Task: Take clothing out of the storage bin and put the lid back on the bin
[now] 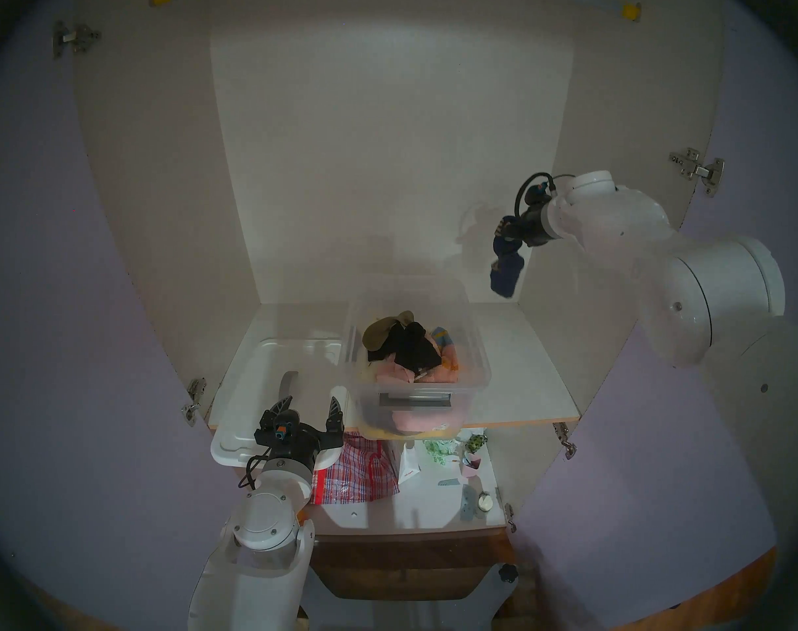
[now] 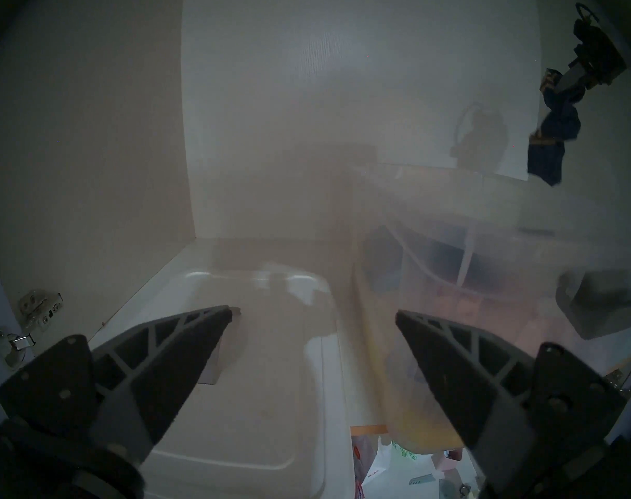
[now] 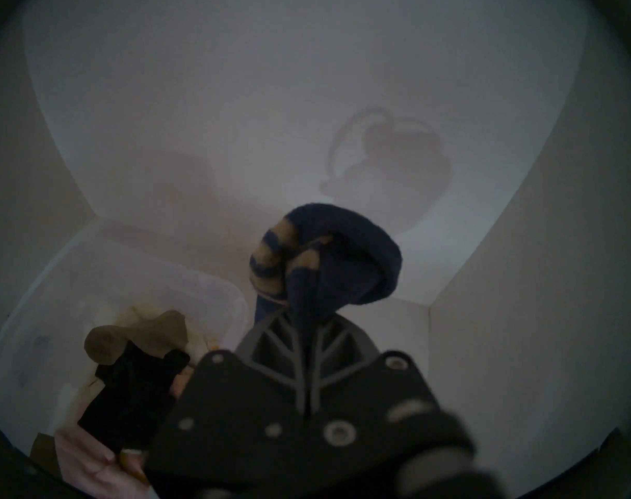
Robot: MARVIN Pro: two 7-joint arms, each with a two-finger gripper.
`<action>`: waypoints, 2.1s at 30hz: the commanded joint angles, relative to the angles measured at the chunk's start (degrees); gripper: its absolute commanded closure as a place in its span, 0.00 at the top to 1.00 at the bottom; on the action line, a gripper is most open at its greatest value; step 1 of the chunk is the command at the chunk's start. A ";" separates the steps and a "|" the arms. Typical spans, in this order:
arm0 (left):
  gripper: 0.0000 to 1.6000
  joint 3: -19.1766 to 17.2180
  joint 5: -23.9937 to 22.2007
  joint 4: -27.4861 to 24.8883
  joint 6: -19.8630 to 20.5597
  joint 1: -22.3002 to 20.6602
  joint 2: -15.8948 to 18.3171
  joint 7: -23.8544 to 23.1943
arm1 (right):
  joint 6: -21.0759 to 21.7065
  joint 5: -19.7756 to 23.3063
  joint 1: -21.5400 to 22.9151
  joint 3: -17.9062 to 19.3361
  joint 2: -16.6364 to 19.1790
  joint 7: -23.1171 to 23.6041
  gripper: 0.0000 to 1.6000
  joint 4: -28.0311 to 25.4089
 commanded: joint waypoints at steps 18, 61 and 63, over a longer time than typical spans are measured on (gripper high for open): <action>1.00 0.48 -0.55 -1.64 -0.37 -0.37 0.62 -0.03 | -4.73 2.22 -11.10 6.00 1.50 -9.74 0.00 -0.77; 1.00 2.13 3.44 3.73 1.49 -5.73 6.00 0.14 | -5.65 3.09 -14.00 9.38 -0.71 -16.73 1.00 -1.95; 1.00 2.26 3.46 3.85 1.44 -5.82 6.12 0.26 | -5.64 3.08 -14.01 9.40 -0.71 -16.73 1.00 -1.95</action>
